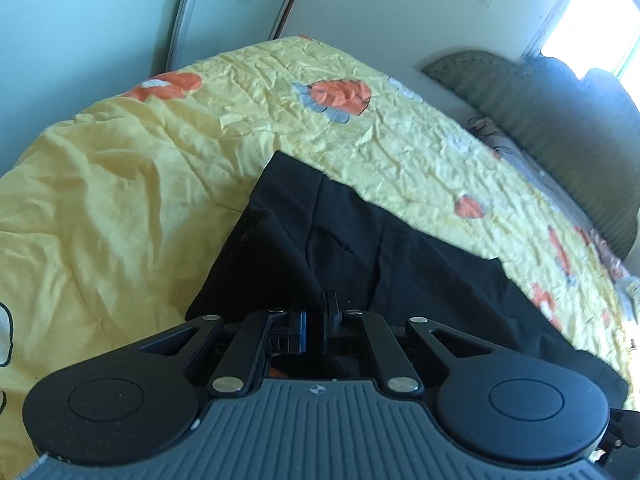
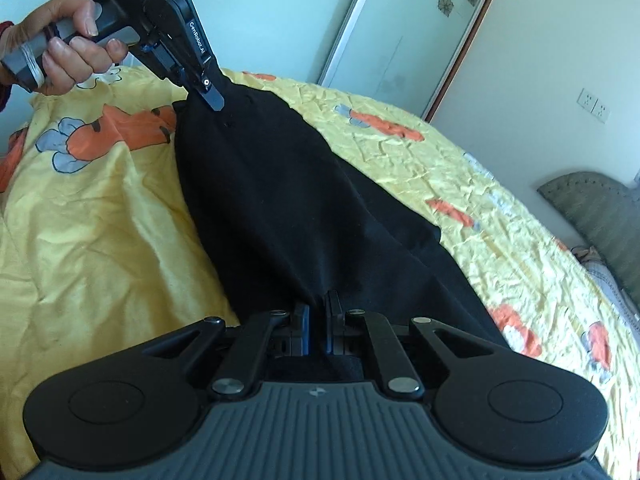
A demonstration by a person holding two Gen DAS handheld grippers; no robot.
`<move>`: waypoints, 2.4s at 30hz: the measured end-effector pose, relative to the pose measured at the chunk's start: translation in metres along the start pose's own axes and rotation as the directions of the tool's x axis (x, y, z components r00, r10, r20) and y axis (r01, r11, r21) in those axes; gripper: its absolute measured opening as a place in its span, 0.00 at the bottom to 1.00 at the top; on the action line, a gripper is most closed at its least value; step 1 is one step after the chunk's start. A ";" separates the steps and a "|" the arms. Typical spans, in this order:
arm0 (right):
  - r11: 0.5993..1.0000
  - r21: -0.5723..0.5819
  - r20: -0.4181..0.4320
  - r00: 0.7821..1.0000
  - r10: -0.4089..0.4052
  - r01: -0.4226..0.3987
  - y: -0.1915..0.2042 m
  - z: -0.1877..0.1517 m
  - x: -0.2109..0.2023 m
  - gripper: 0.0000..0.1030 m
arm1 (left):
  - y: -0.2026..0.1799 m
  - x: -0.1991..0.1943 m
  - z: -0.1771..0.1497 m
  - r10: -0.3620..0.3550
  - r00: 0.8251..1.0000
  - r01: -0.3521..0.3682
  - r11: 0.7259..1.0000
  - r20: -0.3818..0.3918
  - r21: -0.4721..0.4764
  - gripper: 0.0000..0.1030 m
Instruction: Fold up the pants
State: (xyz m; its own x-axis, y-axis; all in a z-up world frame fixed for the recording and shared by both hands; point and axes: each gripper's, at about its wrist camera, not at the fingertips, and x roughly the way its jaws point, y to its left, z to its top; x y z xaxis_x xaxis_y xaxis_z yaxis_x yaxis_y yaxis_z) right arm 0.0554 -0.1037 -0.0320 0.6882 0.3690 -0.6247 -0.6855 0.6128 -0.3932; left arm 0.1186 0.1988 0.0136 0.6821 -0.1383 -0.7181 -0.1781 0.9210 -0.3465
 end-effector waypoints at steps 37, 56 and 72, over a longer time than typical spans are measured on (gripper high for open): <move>0.549 0.793 -0.091 0.942 -0.324 0.265 -0.119 -0.141 -0.155 0.64 | -0.240 0.028 -0.133 -0.238 0.950 0.309 0.628 -0.202 0.714 0.54; -0.241 0.970 -0.127 0.817 -0.562 -0.016 -0.221 -0.312 -0.198 0.64 | -0.285 0.038 -0.162 -0.274 0.918 0.391 0.503 -0.287 0.771 0.57; -0.021 0.995 0.062 0.760 -0.647 -0.099 -0.254 -0.254 -0.251 0.07 | -0.329 0.048 -0.201 -0.305 0.920 0.348 0.342 -0.247 0.873 0.59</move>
State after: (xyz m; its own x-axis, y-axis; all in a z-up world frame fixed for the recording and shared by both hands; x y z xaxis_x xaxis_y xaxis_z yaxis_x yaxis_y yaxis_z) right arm -0.0036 -0.5293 0.0536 0.9813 -0.0730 -0.1782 0.1826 0.6463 0.7409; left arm 0.0676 -0.1836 -0.0281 0.5061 -0.4980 -0.7042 0.7955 0.5849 0.1581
